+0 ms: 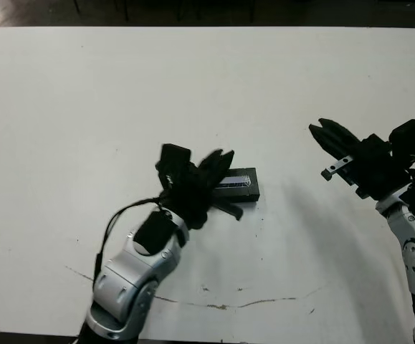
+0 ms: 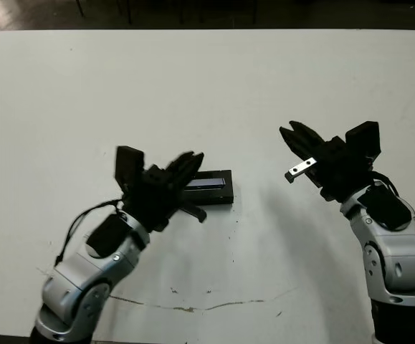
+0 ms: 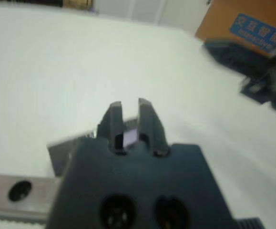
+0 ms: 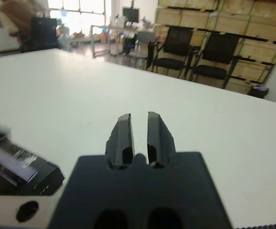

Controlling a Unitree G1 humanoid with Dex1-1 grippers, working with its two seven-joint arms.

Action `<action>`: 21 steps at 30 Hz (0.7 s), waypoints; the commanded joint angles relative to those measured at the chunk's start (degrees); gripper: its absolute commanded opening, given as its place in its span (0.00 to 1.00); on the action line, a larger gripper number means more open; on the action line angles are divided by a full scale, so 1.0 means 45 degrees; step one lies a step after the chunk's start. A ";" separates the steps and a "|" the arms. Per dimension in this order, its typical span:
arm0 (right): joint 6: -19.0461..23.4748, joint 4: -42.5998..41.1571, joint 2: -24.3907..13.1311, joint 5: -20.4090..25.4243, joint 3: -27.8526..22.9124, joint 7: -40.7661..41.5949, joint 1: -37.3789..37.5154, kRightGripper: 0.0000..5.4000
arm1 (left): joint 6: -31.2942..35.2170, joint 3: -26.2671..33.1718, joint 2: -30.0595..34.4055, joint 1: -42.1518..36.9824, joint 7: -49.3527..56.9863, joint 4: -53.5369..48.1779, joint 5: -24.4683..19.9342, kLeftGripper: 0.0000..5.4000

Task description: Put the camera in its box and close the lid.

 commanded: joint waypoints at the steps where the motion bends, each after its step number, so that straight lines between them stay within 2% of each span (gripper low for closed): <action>1: -0.0368 0.0135 0.0503 -0.0124 -0.0150 -0.0573 0.0252 0.00 | 0.0306 -0.0620 -0.0135 0.0372 0.0247 0.0992 0.0476 0.00; 5: -0.0681 -0.0086 0.0712 -0.0448 -0.0045 -0.1002 0.0339 0.00 | 0.0321 -0.0824 -0.0354 0.0274 0.0459 0.2208 0.0748 0.00; 11: -0.0804 -0.0192 0.0684 -0.0314 -0.0112 -0.0899 0.0413 0.00 | -0.0307 -0.1099 -0.0191 0.0124 0.0507 0.3431 0.1233 0.00; 16: -0.0630 -0.0231 0.0555 -0.0302 -0.0167 -0.0868 0.0383 0.00 | 0.0480 -0.1263 0.0038 0.0112 0.0422 0.3147 0.1390 0.00; 21: -0.0563 -0.0329 0.0510 -0.0306 -0.0134 -0.0835 0.0382 0.00 | 0.0709 -0.0886 0.0094 0.0198 0.0164 0.2400 0.1018 0.00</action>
